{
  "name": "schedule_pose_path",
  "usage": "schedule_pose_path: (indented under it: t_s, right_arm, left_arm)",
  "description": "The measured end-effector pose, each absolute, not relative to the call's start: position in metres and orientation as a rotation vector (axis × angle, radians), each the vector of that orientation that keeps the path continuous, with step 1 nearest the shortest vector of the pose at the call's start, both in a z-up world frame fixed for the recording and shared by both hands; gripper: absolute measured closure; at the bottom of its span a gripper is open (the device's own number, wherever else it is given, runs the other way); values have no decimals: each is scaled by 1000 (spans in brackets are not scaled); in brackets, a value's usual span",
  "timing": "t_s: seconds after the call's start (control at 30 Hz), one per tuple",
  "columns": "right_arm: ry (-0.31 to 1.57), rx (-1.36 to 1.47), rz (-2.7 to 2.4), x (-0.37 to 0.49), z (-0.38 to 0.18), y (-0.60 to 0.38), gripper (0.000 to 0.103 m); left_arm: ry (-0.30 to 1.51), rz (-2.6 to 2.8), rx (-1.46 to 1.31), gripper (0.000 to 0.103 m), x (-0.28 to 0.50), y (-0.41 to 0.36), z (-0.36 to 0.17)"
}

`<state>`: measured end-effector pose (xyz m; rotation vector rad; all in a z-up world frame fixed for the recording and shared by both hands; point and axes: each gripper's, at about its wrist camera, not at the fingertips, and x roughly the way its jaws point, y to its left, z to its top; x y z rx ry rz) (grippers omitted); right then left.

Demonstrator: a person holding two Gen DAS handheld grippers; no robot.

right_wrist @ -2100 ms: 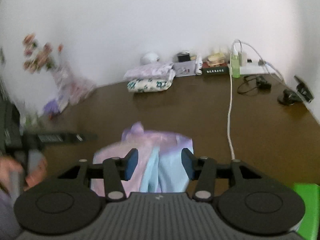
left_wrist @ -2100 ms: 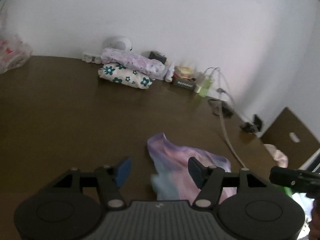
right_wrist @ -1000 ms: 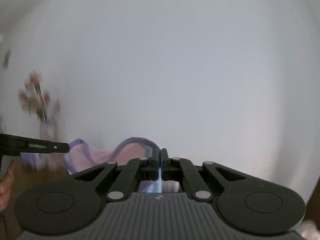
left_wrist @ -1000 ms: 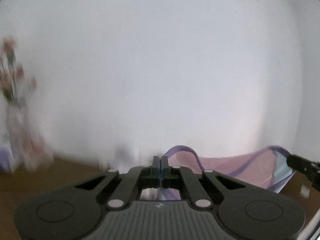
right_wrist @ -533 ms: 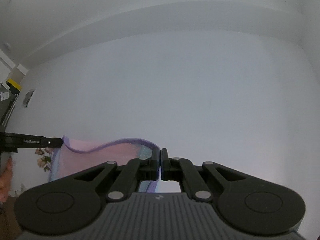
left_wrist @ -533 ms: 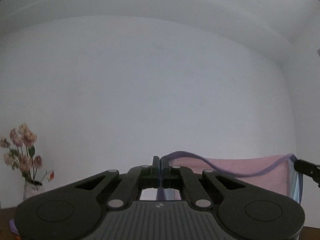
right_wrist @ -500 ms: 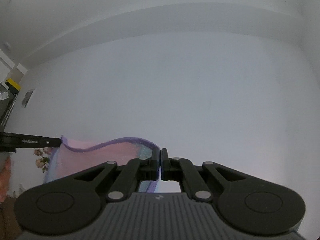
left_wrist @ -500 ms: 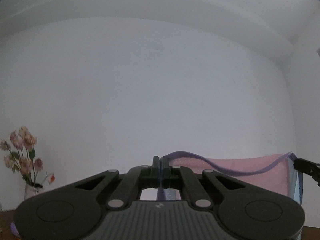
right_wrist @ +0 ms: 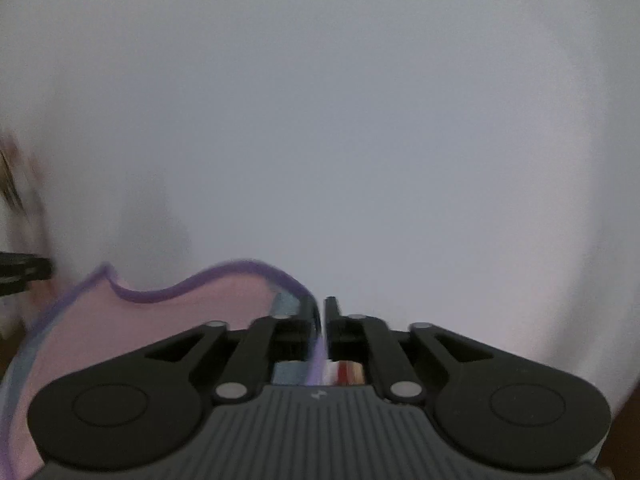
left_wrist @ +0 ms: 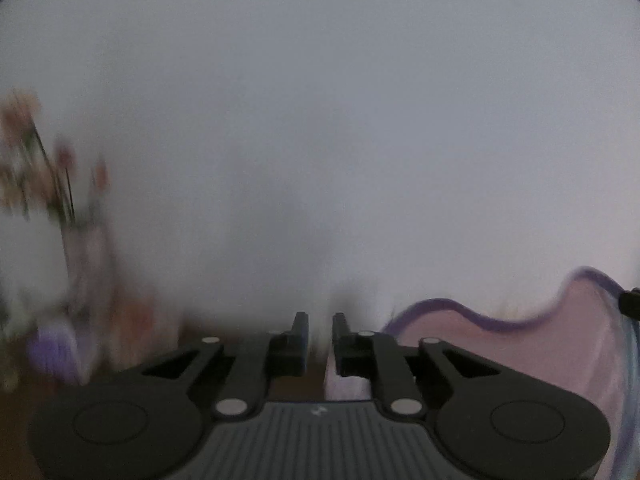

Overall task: Fold clothes
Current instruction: 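Lift the garment with both grippers and lay it flat on the table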

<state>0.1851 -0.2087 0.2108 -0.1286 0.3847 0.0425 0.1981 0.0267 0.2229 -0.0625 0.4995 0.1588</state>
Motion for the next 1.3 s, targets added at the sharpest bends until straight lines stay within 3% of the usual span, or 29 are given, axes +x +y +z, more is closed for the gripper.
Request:
schedule_pose_path:
  t_s: [0.03, 0.1, 0.13, 0.17, 0.27, 0.4, 0.47, 0.5, 0.53, 0.57, 0.7, 0.87, 0.93, 1.0, 1.13, 1.23, 1.3]
  right_arm:
    - [446, -98, 60, 189, 197, -215, 91]
    - [551, -41, 96, 193, 173, -227, 69]
    - [550, -30, 114, 180, 173, -232, 50]
    - [550, -19, 132, 167, 173, -237, 49]
    - [515, -13, 277, 100, 166, -236, 47]
    - [529, 12, 506, 4, 124, -237, 44]
    - [633, 67, 580, -27, 96, -246, 50]
    - [703, 98, 596, -35, 81, -252, 56]
    - [746, 101, 581, -37, 68, -254, 69]
    - [776, 99, 562, -39, 58, -256, 75]
    - [827, 104, 557, -55, 44, -255, 76]
    - [875, 85, 571, -70, 30, -248, 75]
    - [887, 94, 592, -70, 23, -245, 70]
    - [883, 111, 609, -70, 15, -245, 72]
    - [843, 123, 586, -66, 14, -245, 97]
    - [814, 133, 575, -67, 15, -247, 101]
    - [793, 143, 581, -67, 18, -248, 101]
  left_arm:
    - [535, 149, -59, 91, 197, 29, 208]
    - [540, 80, -12, 83, 165, 38, 198]
    - [542, 49, 9, 71, 145, 37, 195]
    - [542, 19, 16, 61, 125, 36, 192]
    - [558, -114, -11, 47, 67, 39, 177]
    - [683, -364, -147, 48, -7, 41, 123]
    - [751, -461, -219, 55, -32, 31, 94]
    - [774, -482, -244, 63, -38, 26, 80]
    - [797, -479, -250, 83, -41, 20, 69]
    - [820, -468, -242, 86, -41, 16, 60]
    - [886, -464, -214, 86, -42, 3, 37]
    - [920, -389, -132, 72, -50, -16, 33]
    - [904, -334, -109, 65, -51, -18, 28]
    - [882, -321, -117, 68, -53, -18, 27]
    - [896, -358, -167, 86, -49, -18, 26]
    - [898, -349, -178, 101, -46, -17, 25]
    - [893, -352, -224, 103, -45, -12, 27]
